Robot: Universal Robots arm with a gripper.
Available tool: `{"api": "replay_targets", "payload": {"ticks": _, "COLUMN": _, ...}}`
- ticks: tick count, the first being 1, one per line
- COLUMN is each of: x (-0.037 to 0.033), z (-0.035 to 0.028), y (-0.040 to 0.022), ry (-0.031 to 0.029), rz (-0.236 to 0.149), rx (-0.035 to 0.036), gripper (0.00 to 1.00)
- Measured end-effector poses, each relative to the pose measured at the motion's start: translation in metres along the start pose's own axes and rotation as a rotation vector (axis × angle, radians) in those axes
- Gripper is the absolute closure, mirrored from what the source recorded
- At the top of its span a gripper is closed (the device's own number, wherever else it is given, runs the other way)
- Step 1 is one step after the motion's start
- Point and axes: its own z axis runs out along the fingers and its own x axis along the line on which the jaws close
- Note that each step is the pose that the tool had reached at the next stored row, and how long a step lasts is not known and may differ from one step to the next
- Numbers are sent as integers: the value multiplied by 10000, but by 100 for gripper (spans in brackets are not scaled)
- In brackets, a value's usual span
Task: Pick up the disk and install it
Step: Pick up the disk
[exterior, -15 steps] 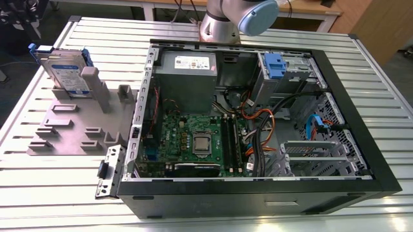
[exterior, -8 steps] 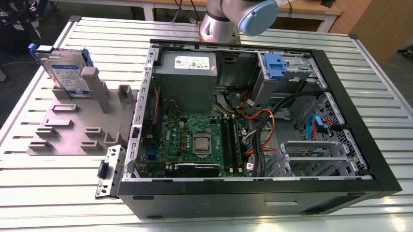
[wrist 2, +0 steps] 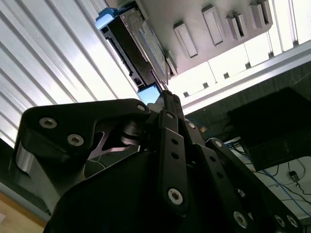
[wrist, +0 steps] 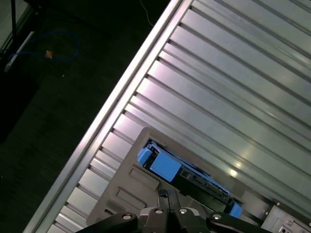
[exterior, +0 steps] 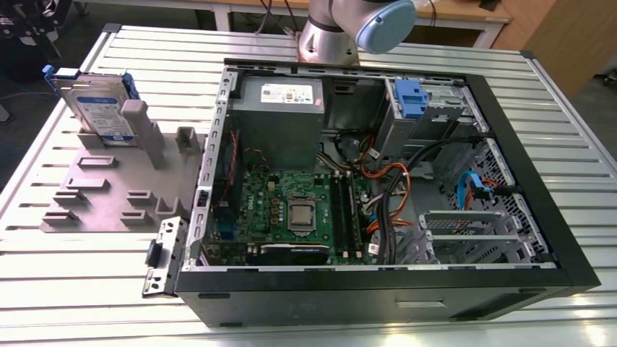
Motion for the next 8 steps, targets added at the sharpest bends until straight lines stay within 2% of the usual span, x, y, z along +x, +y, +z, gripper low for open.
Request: {"api": "replay_targets", "payload": {"ticks": 8, "x": 0, "z": 0, "y": 0, "ry": 0, "rz": -5, "rx": 0, "gripper": 89}}
